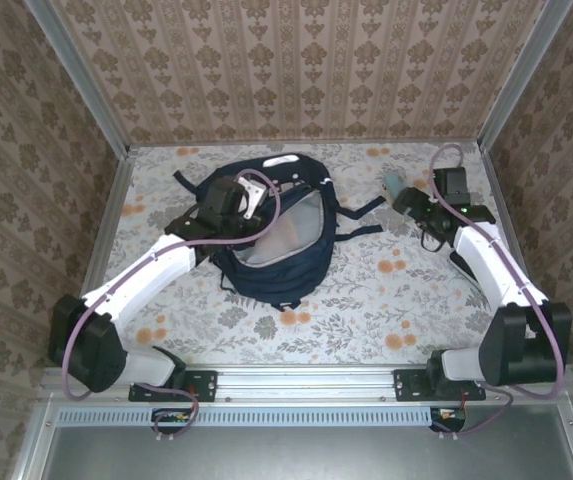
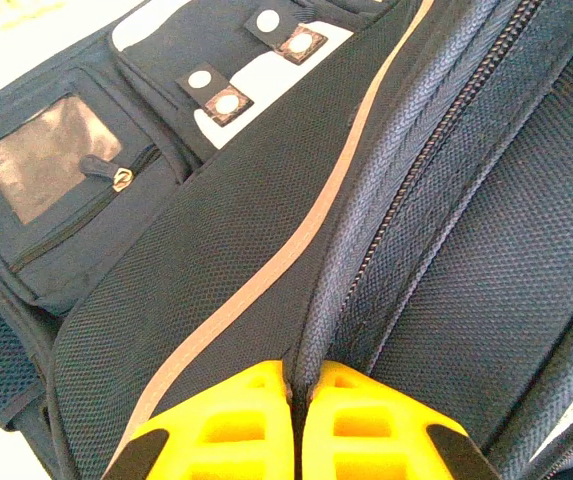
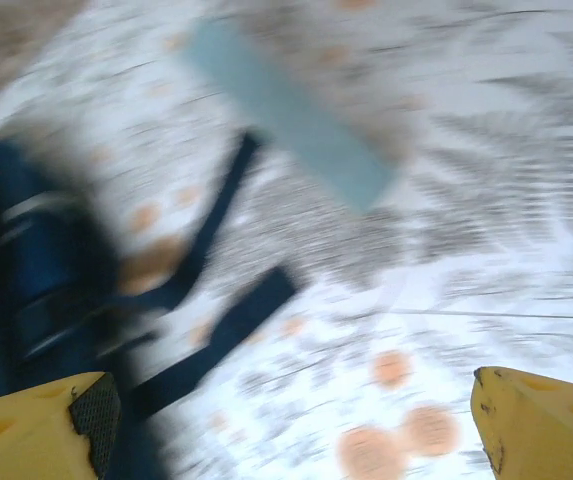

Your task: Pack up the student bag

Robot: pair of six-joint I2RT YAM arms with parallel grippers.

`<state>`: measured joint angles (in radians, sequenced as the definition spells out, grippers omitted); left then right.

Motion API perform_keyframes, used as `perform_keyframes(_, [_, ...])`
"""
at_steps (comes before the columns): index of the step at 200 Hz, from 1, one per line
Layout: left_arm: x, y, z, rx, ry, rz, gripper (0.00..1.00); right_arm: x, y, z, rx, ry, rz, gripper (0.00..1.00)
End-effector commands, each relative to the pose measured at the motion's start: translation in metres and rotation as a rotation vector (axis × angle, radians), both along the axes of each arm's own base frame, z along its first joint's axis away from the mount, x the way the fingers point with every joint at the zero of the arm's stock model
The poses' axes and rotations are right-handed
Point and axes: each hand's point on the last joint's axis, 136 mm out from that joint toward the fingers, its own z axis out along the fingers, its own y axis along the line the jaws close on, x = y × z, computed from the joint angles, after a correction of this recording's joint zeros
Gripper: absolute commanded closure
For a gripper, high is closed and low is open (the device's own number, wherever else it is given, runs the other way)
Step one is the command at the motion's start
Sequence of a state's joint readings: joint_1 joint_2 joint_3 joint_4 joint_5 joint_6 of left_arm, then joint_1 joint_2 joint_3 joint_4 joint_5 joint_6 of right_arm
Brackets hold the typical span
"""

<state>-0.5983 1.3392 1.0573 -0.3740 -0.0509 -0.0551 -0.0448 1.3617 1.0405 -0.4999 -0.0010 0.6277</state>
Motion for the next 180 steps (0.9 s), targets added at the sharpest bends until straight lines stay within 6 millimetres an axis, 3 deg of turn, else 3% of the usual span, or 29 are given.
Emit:
perform_keyframes(1, [0.003,0.046,0.006,0.066,-0.041,0.197,0.98,-0.032,-0.063,-0.031,-0.111,0.146,-0.191,0.07])
perform_keyframes(41, [-0.009,0.049,0.0,0.05,-0.018,0.199,0.98,-0.063,-0.122,-0.062,-0.13,0.273,-0.364,0.06])
perform_keyframes(81, [-0.011,0.044,-0.001,0.021,-0.011,0.19,0.98,-0.078,-0.14,-0.084,-0.084,0.344,-0.441,0.06])
perform_keyframes(136, [-0.013,0.041,-0.005,0.007,-0.001,0.181,0.97,-0.07,-0.108,-0.118,0.117,0.345,-0.394,0.06])
perform_keyframes(180, [-0.012,0.036,-0.007,-0.012,0.008,0.175,0.97,-0.044,-0.044,-0.128,0.365,0.283,-0.332,0.08])
